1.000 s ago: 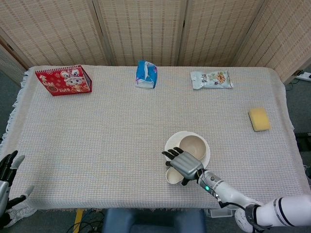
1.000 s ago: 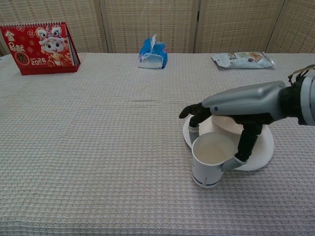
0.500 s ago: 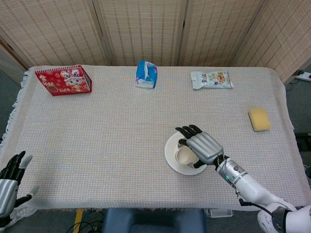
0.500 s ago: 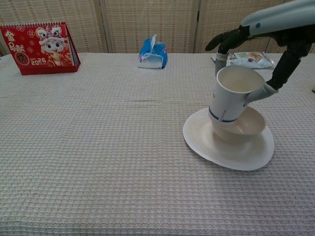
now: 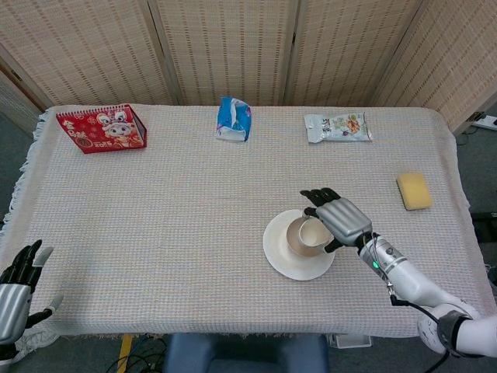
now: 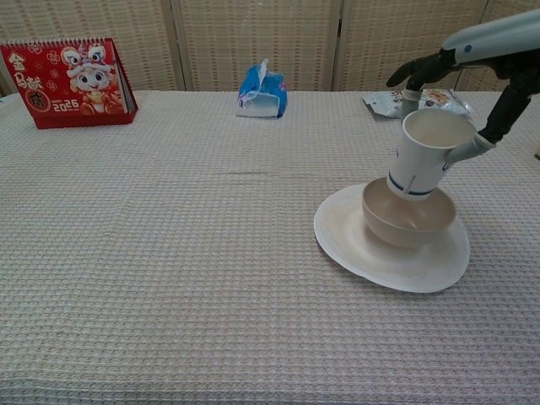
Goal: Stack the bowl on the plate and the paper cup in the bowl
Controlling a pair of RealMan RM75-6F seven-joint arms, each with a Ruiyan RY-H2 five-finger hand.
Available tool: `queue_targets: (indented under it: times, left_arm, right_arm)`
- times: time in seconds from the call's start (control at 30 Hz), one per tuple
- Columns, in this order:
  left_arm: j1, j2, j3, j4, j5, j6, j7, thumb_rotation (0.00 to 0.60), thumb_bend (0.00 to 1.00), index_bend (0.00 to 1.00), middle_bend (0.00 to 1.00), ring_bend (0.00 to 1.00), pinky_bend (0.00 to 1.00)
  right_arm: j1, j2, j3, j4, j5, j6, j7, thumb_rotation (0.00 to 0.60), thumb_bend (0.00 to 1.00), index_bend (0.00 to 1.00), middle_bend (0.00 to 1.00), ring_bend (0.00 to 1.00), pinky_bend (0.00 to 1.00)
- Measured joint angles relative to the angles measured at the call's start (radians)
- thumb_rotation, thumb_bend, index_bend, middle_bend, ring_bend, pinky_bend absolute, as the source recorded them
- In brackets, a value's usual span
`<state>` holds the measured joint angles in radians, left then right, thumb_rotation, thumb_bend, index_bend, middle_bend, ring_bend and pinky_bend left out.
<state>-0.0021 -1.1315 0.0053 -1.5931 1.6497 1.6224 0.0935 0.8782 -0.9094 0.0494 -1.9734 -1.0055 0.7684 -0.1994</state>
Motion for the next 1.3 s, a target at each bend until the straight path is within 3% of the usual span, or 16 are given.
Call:
queue_targets:
  times: [0.27,0.6,0.67,0.73,0.8,0.87,1.1,1.3]
  left_arm:
    - [-0.007,-0.008,0.002,-0.003,0.001,-0.012,0.021,0.6,0.28,0.0,0.04,0.0,0.28]
    - [-0.007,0.0,-0.002,-0.003,-0.006,-0.008,-0.002,0.6,0.28,0.0,0.04,0.0,0.29]
    - [-0.006,0.001,-0.002,-0.002,-0.006,-0.005,-0.006,0.6,0.28,0.0,0.04,0.0,0.29]
    - [-0.006,0.002,-0.003,-0.002,-0.008,-0.004,-0.01,0.6,0.28,0.0,0.04,0.0,0.28]
    - [-0.006,0.004,-0.003,-0.001,-0.009,-0.004,-0.013,0.6,0.28,0.0,0.04,0.0,0.28]
    - [-0.007,0.004,-0.003,0.0,-0.009,-0.006,-0.013,0.6,0.28,0.0,0.04,0.0,0.29]
    - [-0.009,-0.003,0.0,-0.002,-0.001,-0.008,0.005,0.6,0.28,0.0,0.04,0.0,0.28]
    - [-0.011,-0.01,0.003,-0.002,0.004,-0.011,0.021,0.6,0.28,0.0,0.04,0.0,0.29]
  right_arm:
    - [-0.019,-0.039,-0.008,0.072,-0.025,-0.034,0.024,0.6,0.28,0.43,0.0,0.0,0.0]
    - [-0.011,-0.177,-0.018,0.222,0.003,-0.101,0.037,0.6,0.26,0.43,0.0,0.0,0.0]
    - [-0.005,-0.194,-0.019,0.236,0.012,-0.106,0.027,0.6,0.24,0.36,0.0,0.0,0.0]
    - [0.001,-0.196,-0.023,0.237,0.027,-0.115,0.017,0.6,0.2,0.2,0.0,0.0,0.0]
    - [0.008,-0.19,-0.025,0.233,0.045,-0.126,0.011,0.6,0.14,0.03,0.0,0.0,0.0]
    - [0.014,-0.173,-0.026,0.217,0.06,-0.135,0.007,0.6,0.11,0.0,0.0,0.0,0.0]
    - [0.002,-0.067,-0.011,0.126,0.045,-0.135,0.051,0.6,0.04,0.0,0.0,0.0,0.0]
    - [-0.079,0.082,0.011,0.021,-0.089,-0.083,0.165,0.6,0.03,0.0,0.0,0.0,0.0]
